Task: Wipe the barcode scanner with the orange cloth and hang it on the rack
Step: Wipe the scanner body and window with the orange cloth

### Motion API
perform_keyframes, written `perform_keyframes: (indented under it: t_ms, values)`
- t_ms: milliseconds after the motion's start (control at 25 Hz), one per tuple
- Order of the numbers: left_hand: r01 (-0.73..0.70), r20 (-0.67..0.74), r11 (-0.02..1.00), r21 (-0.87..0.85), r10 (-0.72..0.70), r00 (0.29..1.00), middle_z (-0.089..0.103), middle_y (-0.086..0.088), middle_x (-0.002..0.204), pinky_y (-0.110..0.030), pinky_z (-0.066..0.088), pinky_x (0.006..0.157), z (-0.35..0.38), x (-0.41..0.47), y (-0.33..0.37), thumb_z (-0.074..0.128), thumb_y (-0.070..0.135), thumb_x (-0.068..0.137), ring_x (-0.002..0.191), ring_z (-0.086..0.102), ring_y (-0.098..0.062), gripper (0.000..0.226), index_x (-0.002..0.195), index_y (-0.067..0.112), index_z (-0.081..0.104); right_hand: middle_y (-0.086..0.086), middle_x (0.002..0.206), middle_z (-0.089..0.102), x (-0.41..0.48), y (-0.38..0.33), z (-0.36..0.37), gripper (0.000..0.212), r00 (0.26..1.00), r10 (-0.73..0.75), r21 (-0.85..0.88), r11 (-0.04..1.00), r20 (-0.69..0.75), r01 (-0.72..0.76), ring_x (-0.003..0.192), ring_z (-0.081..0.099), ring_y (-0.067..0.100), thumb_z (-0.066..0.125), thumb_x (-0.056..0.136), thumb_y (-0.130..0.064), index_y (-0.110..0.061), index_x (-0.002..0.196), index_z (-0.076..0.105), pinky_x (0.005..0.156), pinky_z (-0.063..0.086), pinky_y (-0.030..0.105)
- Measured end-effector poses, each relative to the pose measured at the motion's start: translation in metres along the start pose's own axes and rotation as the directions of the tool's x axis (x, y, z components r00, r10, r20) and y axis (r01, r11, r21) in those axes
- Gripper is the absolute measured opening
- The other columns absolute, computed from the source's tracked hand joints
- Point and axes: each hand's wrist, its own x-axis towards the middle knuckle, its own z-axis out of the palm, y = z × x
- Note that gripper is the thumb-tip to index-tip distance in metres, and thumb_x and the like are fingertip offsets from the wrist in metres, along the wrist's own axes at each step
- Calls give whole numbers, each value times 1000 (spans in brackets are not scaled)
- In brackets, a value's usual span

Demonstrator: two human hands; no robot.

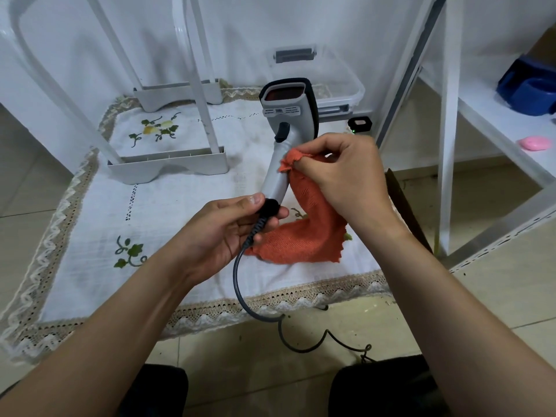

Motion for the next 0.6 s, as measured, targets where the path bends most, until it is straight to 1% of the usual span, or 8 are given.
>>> perform_keyframes:
  t_ms: [40,120,160,280,400,440,520,600]
  values:
    - [-3,-1,1000,1,3,1000,76,-20,110,-19,50,56,0,0,0,64,29,83,80,72,-14,33,99,3,77,-13,72,79,1,0,-1,8,1000,7,8,1000,14,-7,75,75,4,87,80,-18,-24,78,83,78,62,38]
    - [-4,-9,1000,-2,4,1000,76,-21,109,-20,51,56,-1,1,1,64,29,83,81,71,-14,35,102,2,77,-9,75,80,0,0,0,5,992,19,-19,1000,124,-17,78,77,9,87,79,-18,-21,80,84,81,62,40]
    - [-3,-12,1000,-1,3,1000,76,-21,110,-20,51,56,-1,1,0,64,29,83,81,71,-14,35,102,3,77,-8,75,80,-1,0,0,4,989,25,-25,999,143,-21,78,77,10,88,79,-19,-21,81,84,81,62,41]
    - [-9,-7,1000,14,9,1000,75,-21,112,-20,50,57,-1,1,0,65,29,84,82,71,-14,34,102,3,76,-10,73,79,1,2,-1,5,998,35,21,999,43,-36,76,76,6,88,79,-18,-20,81,84,80,63,38]
    - [-15,-14,1000,22,16,1000,75,-21,112,-20,50,57,-2,1,1,64,29,84,83,71,-14,37,105,2,75,-8,75,80,0,1,-1,4,990,25,-6,1000,142,-25,78,78,9,88,79,-19,-19,82,84,81,63,39]
    - [-16,-17,1000,20,16,1000,75,-21,112,-20,50,57,-2,1,1,64,30,84,83,70,-14,37,105,2,75,-8,76,80,-1,2,0,4,990,27,-23,999,139,-25,78,78,10,88,79,-21,-21,82,84,81,63,40]
    - [-13,-20,1000,0,13,1000,75,-21,112,-19,50,57,-1,1,2,64,30,83,82,70,-14,36,104,3,75,-10,76,79,2,7,-1,5,997,37,-52,998,67,-33,79,77,9,88,78,-26,-25,82,84,80,62,40]
    - [-4,-31,1000,-30,3,1000,76,-19,109,-17,50,56,0,2,3,64,30,82,80,70,-12,36,103,3,74,-11,77,79,5,8,-4,4,1000,17,-78,997,24,-15,80,75,7,87,79,-24,-25,82,83,79,61,36]
